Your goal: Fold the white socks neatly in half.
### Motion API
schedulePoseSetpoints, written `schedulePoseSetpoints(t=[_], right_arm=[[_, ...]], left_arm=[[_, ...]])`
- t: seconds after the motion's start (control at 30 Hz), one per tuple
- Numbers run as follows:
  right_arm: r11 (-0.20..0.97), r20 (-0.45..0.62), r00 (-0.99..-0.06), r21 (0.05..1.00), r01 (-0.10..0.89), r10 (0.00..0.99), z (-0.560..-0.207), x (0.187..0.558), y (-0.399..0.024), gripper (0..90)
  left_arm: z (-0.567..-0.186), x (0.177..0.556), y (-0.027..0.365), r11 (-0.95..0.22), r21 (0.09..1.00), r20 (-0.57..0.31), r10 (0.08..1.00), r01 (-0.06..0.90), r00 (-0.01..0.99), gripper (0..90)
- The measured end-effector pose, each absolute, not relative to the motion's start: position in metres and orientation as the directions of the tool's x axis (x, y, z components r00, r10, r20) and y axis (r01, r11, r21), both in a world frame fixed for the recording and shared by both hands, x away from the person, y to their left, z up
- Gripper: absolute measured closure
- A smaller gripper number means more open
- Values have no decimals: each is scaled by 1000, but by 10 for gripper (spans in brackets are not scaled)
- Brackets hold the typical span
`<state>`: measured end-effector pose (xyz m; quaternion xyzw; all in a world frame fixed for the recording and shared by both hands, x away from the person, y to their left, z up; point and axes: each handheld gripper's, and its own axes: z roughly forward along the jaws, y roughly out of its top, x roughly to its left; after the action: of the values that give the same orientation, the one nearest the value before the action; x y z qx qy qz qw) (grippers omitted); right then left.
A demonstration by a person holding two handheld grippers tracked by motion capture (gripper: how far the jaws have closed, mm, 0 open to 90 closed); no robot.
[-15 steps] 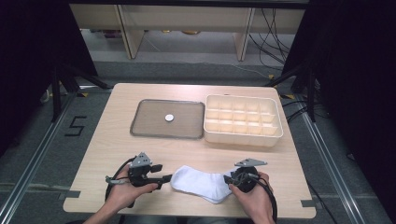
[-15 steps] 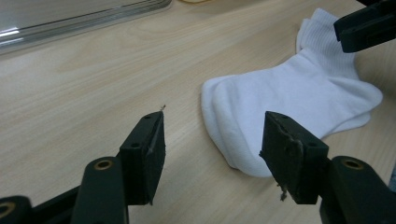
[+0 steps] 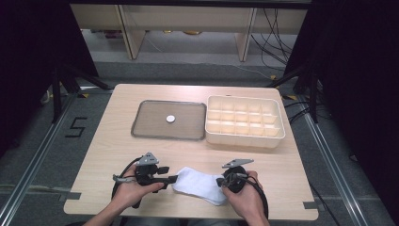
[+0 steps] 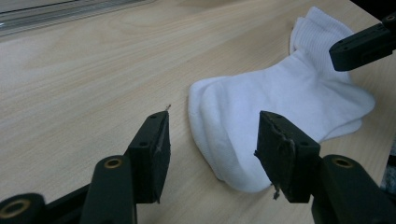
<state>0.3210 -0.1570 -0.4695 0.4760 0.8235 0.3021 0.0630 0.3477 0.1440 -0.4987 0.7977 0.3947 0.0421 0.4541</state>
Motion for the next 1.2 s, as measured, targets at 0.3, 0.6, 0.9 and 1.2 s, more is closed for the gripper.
schedulePoseSetpoints(t=[0.3,0.6,0.9,1.2], right_arm=[[394,177,-562,547,738,808,-467,322,-140,900],[423,189,-566,489,763,803,-473,324,-131,900],[423,184,-550,460,781,815,-481,326,-131,896],[435,170,-553,451,779,815,-488,327,-129,899]], left_arm=[[-500,352,134,-282,737,-323,652,614,686,455],[-512,360,125,-331,702,-318,647,631,693,531],[-516,362,120,-352,685,-319,643,638,697,800],[-497,358,124,-283,685,-426,592,672,684,825]])
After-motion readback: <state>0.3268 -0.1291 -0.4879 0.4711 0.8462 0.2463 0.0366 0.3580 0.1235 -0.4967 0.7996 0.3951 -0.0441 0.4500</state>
